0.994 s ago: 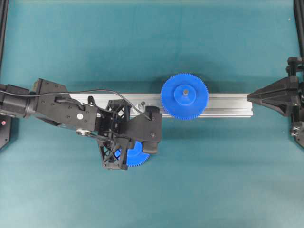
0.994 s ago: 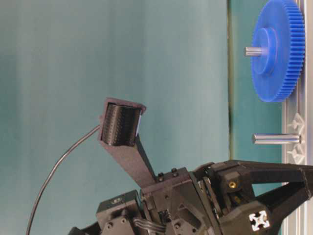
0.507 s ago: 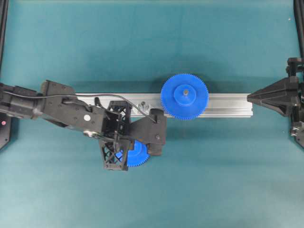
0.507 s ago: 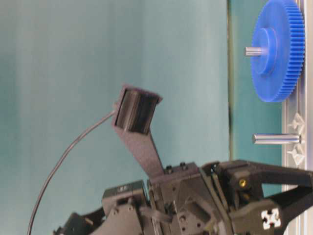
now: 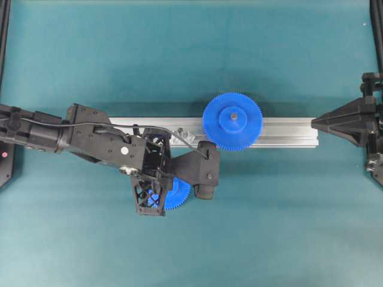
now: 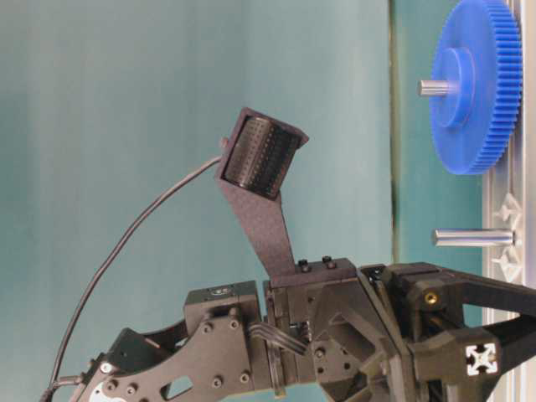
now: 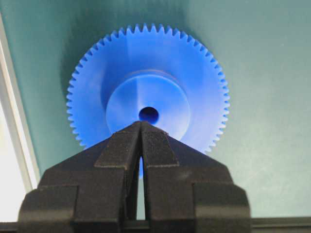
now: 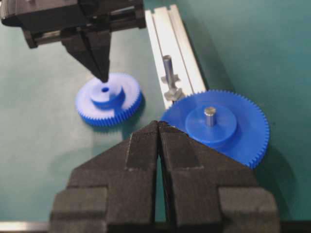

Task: Find the location of the shaft and insert the small gear.
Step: 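Lower the left gripper and close it on the gear hub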

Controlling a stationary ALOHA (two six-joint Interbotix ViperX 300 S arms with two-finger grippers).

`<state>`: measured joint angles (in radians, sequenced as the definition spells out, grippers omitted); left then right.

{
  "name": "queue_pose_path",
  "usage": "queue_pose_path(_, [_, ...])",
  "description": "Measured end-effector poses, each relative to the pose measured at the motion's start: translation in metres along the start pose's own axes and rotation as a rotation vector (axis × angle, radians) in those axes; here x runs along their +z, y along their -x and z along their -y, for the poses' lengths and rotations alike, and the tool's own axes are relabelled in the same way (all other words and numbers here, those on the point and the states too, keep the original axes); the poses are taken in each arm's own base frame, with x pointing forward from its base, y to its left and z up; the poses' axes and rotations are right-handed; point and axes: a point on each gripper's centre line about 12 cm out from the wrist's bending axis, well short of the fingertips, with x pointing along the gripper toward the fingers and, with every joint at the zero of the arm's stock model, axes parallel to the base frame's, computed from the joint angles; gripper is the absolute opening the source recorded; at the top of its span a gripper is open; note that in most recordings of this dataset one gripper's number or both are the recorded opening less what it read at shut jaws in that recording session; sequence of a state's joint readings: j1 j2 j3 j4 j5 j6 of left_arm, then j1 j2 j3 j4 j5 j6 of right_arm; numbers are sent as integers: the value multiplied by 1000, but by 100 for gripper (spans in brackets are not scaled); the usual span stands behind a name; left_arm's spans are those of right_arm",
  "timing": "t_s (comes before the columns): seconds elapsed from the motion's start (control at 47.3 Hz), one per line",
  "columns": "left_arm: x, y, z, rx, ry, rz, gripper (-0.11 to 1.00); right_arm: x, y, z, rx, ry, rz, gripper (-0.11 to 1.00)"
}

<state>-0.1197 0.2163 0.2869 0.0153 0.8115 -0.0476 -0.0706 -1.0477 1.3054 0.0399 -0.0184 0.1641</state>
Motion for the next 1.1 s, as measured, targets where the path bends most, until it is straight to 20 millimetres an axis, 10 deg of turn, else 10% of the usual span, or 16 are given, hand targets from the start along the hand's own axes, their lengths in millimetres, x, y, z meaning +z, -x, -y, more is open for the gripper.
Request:
queue_pose_path(0.486, [-6, -3, 1, -3, -2, 31, 7, -1, 0, 0, 0, 0, -2, 1])
queue_pose_path(0.846, [-4, 6, 1, -7, 10, 95, 90, 0, 0, 0, 0, -5, 2, 1])
queue_pose_path(1.099, [-5, 5, 1, -6, 8, 96, 93, 0, 1, 0, 1, -6, 5, 1])
